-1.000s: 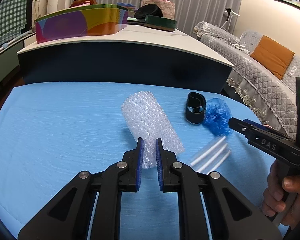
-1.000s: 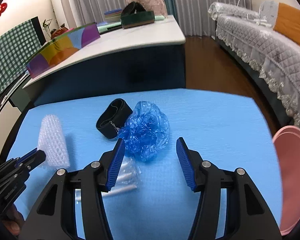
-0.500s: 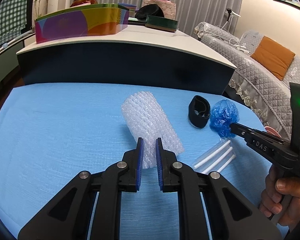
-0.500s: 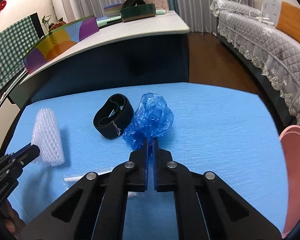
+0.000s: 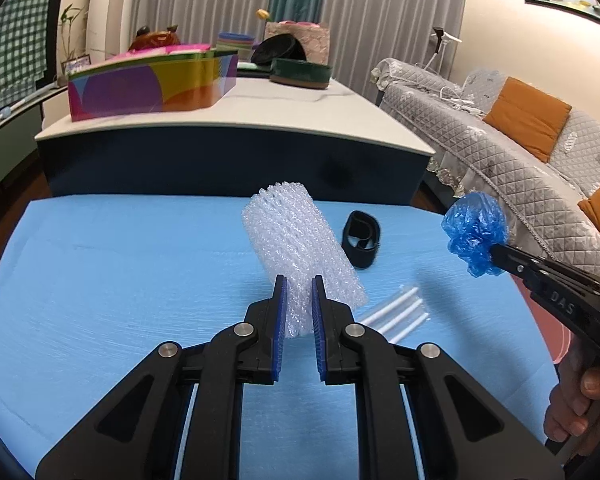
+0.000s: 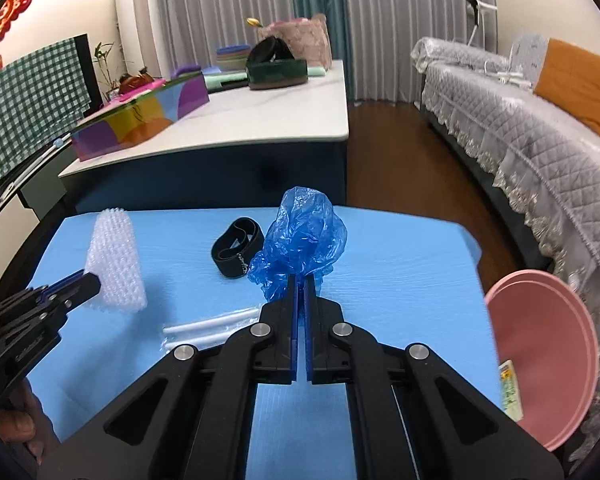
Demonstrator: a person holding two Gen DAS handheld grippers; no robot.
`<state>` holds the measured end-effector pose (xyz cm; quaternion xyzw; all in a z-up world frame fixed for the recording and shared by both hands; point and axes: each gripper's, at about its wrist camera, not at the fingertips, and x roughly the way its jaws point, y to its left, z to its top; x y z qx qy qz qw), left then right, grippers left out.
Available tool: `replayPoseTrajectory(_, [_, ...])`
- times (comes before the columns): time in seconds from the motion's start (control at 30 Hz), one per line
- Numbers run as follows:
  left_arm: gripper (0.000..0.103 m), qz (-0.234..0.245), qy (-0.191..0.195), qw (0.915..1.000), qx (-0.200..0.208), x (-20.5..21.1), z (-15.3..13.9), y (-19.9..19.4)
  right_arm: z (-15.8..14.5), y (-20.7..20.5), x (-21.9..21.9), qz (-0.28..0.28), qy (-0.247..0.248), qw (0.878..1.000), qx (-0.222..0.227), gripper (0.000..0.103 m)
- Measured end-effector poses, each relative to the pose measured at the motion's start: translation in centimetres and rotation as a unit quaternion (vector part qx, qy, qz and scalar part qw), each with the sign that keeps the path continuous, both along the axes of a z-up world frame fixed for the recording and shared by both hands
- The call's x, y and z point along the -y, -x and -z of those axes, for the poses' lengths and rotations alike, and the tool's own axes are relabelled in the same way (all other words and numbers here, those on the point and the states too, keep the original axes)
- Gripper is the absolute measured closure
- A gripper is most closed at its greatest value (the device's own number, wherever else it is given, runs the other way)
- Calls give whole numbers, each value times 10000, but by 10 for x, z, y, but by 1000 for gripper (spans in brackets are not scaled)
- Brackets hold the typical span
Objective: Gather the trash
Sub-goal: 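Carry the foam sleeve and shower cap over the pink wastebasket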
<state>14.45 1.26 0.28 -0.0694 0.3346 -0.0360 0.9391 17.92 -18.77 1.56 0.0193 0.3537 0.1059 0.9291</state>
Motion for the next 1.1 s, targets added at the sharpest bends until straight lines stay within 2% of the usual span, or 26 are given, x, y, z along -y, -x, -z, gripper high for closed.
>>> replayPoseTrajectory(0.47, [91, 323, -35, 9989, 348, 22, -29, 37, -46, 68, 31, 192, 83, 9989, 424, 100])
replayPoseTrajectory(0.83, [91, 602, -33, 9970, 480, 48, -35, 49, -67, 80, 61, 350, 94, 9985, 401, 100])
replayPoseTrajectory(0.97, [91, 690, -37, 9963, 515, 57, -37, 50, -76, 84, 70, 318, 306, 9976, 540, 100])
replayPoseTrajectory(1.1, [91, 754, -51, 9957, 538, 64, -38, 51, -77, 87, 85, 467, 186, 9968, 618, 100])
